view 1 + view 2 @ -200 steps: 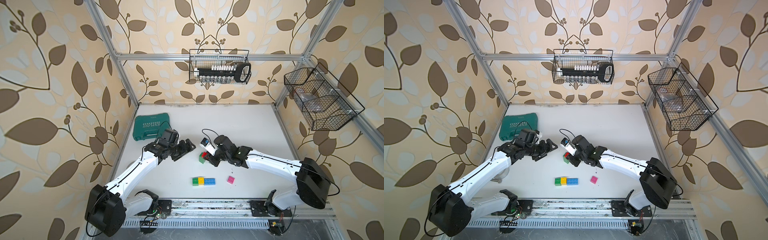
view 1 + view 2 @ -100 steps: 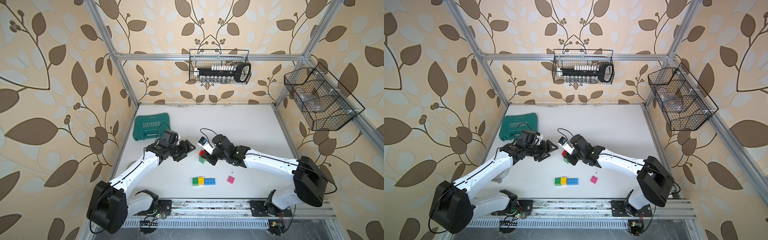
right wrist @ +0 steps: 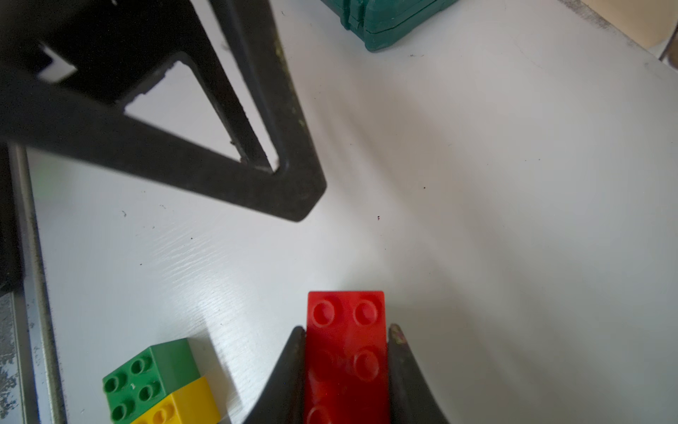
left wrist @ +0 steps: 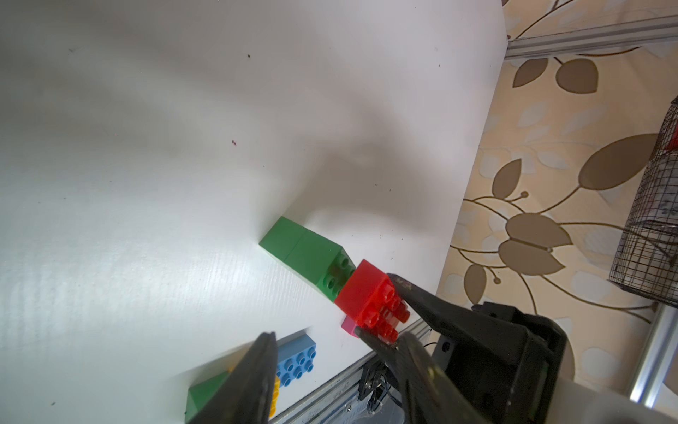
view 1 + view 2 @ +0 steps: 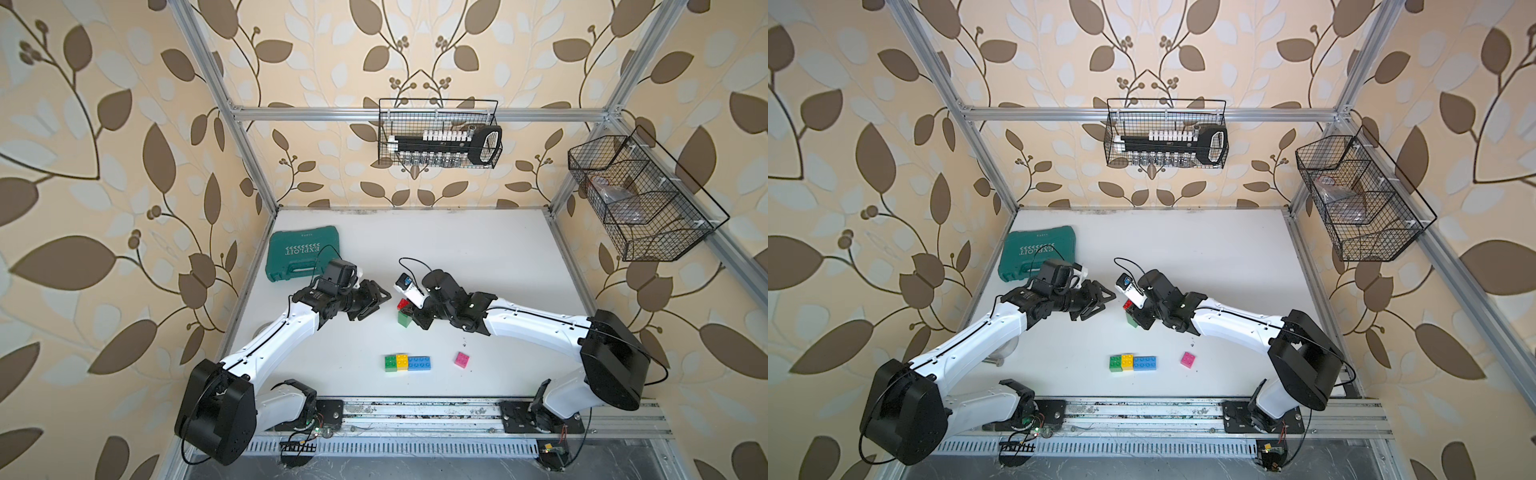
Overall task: Assemble the letter r with lego
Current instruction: Assemble the lego brick with the lego brick.
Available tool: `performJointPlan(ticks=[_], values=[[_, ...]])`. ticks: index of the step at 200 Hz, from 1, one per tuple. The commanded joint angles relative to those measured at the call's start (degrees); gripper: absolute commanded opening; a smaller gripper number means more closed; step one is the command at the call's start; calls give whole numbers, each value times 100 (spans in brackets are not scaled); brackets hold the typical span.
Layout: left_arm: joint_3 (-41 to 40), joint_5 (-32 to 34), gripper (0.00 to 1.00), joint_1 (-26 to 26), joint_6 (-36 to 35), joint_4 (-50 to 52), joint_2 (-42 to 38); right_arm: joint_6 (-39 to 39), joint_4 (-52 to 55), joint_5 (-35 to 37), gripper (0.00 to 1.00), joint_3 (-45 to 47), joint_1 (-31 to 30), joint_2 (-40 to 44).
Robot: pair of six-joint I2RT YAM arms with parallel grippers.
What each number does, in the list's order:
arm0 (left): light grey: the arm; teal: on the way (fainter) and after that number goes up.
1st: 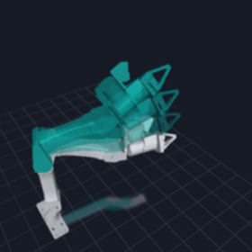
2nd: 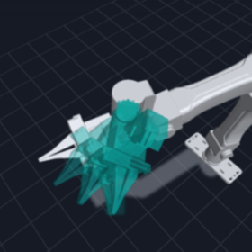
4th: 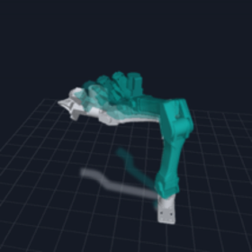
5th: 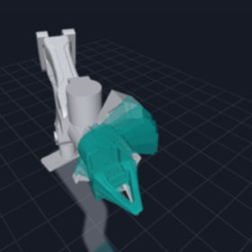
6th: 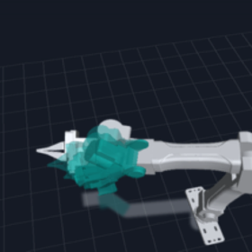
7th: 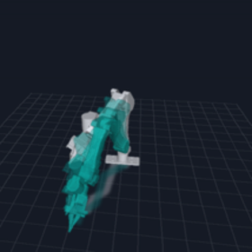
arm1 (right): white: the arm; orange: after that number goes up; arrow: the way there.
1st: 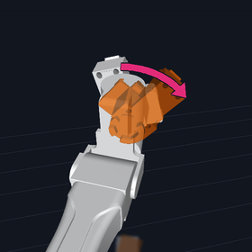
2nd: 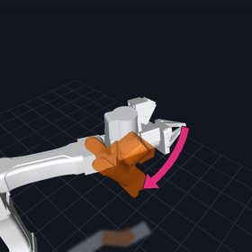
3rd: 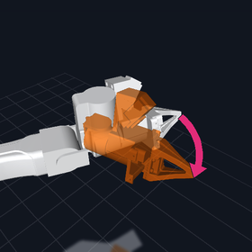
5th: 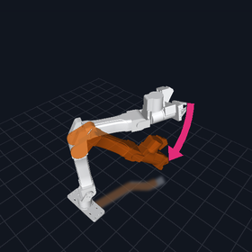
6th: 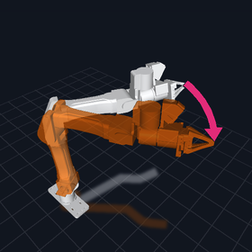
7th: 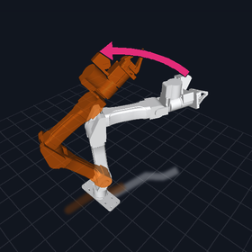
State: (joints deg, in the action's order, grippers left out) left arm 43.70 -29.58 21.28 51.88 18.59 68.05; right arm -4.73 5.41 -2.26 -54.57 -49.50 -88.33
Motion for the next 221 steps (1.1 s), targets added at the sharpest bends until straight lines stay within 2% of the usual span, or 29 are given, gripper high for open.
performJointPlan(ticks=[1,75,97,147,221], values=[[-72,-78,52,-54,24,-161,50,80,-64,122,0,-107,-40,-104],[-17,-127,50,-54,94,-254,165,252,13,234,0,-58,-59,-140],[-20,-118,55,-54,103,-258,173,310,41,291,0,-21,-69,-119],[-19,-118,73,-54,96,-246,182,395,72,354,0,31,-100,-114],[-64,-135,74,-54,94,-286,191,527,92,390,0,172,-148,-55]])
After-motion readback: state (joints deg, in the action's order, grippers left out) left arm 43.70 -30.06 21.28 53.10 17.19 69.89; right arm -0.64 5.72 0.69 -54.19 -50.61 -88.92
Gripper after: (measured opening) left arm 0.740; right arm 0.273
